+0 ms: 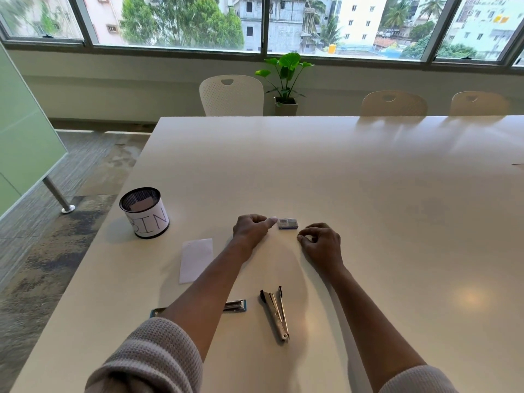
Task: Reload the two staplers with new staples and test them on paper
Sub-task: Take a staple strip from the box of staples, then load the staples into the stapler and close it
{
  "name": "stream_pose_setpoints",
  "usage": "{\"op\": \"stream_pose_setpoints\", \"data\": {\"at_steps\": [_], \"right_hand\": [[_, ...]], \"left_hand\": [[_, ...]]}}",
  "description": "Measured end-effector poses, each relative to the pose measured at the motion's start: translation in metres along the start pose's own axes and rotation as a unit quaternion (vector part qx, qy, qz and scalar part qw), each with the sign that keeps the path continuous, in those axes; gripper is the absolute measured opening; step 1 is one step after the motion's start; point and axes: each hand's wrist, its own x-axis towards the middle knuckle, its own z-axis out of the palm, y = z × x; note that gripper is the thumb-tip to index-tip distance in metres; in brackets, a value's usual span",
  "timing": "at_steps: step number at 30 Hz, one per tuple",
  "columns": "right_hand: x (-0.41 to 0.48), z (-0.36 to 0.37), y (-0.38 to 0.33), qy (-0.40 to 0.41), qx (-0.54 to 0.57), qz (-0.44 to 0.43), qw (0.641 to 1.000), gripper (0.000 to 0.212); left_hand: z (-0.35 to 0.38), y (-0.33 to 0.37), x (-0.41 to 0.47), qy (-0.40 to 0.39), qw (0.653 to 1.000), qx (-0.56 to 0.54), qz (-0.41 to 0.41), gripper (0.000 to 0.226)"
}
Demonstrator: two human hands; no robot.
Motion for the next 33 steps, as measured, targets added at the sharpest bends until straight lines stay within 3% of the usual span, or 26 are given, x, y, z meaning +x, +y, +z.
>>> {"op": "stream_pose_setpoints", "data": {"at_steps": [5,9,19,24,29,33], "right_hand": [[-0.005,0.001,-0.011,-0.002,0.017,0.000,1.000,0.007],[-0.015,-0.005,-0.044,-0.025,0.071,-0.048,0.996,0.007],[-0.065,-0.005,-0.122,-0.121,0.174,-0.131,0.968,0.003],[-0.097,0.009,-0.129,-0.221,0.229,-0.067,0.945,0.007],[-0.119,0.021,-0.124,-0.233,0.233,0.003,0.944,0.008],[-0.130,0.028,-0.118,-0.222,0.195,0.015,0.955,0.008]], "left_hand": [[-0.039,0.013,-0.022,-0.017,0.997,-0.036,0.071,0.018],[-0.084,0.021,-0.046,-0.013,0.991,-0.033,0.126,0.015],[-0.165,-0.016,-0.101,-0.005,0.977,0.107,0.185,0.026],[-0.176,-0.043,-0.125,-0.084,0.965,0.160,0.190,0.049],[-0.171,-0.073,-0.133,-0.094,0.922,0.293,0.235,0.072],[-0.163,-0.088,-0.131,-0.098,0.899,0.324,0.278,0.054]]}}
